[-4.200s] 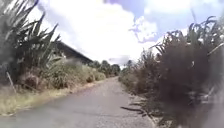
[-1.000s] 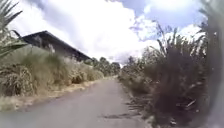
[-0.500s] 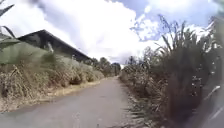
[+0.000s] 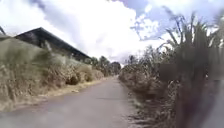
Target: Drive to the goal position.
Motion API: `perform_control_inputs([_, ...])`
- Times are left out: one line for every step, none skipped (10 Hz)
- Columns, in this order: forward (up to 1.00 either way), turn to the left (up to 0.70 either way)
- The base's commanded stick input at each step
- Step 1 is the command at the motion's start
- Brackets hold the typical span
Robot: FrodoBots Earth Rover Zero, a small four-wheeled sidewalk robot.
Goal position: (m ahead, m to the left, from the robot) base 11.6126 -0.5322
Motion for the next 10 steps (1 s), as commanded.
perform_control_inputs([0.7,0.0])
perform_control_inputs([0.7,0.0])
perform_control_inputs([0.7,0.0])
perform_control_inputs([0.7,0.0])
perform_control_inputs([0.7,0.14])
perform_control_inputs([0.7,0.14])
perform_control_inputs([0.7,0.14])
perform_control_inputs([0.7,0.14])
perform_control_inputs([0.7,0.14])
perform_control_inputs([0.7,0.0])
